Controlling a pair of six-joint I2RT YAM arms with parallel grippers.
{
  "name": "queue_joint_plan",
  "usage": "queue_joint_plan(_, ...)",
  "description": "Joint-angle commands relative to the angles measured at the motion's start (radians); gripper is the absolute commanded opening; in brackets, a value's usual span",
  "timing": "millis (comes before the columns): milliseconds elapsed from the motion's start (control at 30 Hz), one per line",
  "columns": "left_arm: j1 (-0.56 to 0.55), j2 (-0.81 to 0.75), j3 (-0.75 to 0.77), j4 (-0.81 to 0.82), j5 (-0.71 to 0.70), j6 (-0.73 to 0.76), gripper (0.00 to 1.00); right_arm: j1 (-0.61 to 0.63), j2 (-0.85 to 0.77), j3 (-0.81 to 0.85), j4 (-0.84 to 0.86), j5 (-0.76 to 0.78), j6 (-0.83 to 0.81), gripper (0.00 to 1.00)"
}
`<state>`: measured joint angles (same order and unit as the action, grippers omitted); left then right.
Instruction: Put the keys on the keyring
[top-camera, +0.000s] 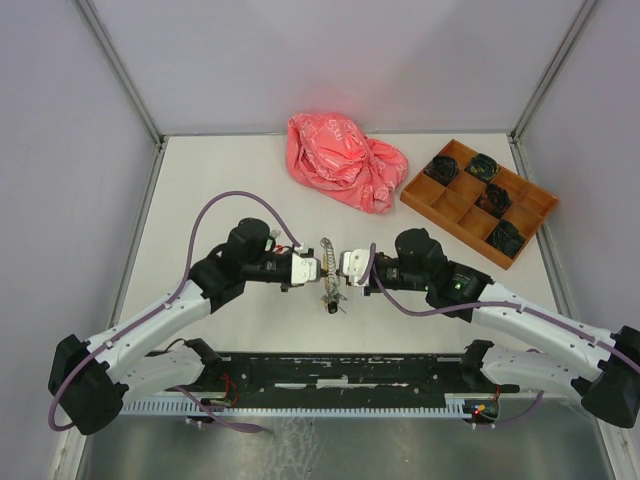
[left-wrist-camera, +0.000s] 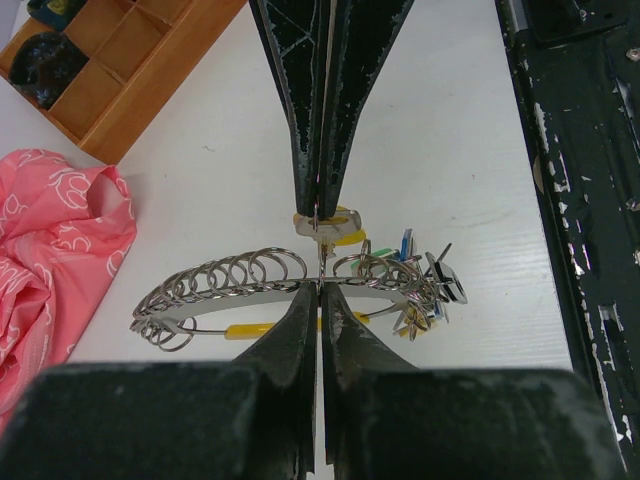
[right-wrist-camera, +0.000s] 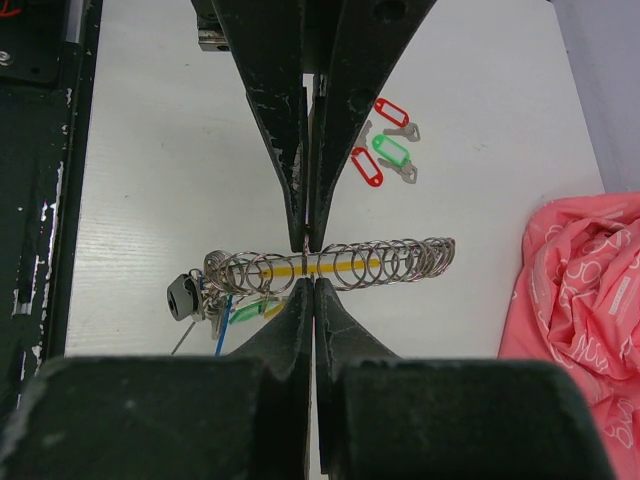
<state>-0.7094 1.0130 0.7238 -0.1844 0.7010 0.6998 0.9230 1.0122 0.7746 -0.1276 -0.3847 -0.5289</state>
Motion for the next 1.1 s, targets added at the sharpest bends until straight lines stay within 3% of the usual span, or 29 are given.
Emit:
queue_joint_plan(0, -0.005, -0.008, 0.019, 0.065, 0.033, -0.036, 0.03, 0.006, 0.002, 0.017, 0.035, -0.019, 0.001, 0.01)
queue_joint_plan(1067, -0.005, -0.007, 0.019, 0.087, 0.068, -0.057, 0.03, 0.015, 0.023, 0.021, 0.043, -0.016, 0.018, 0.01)
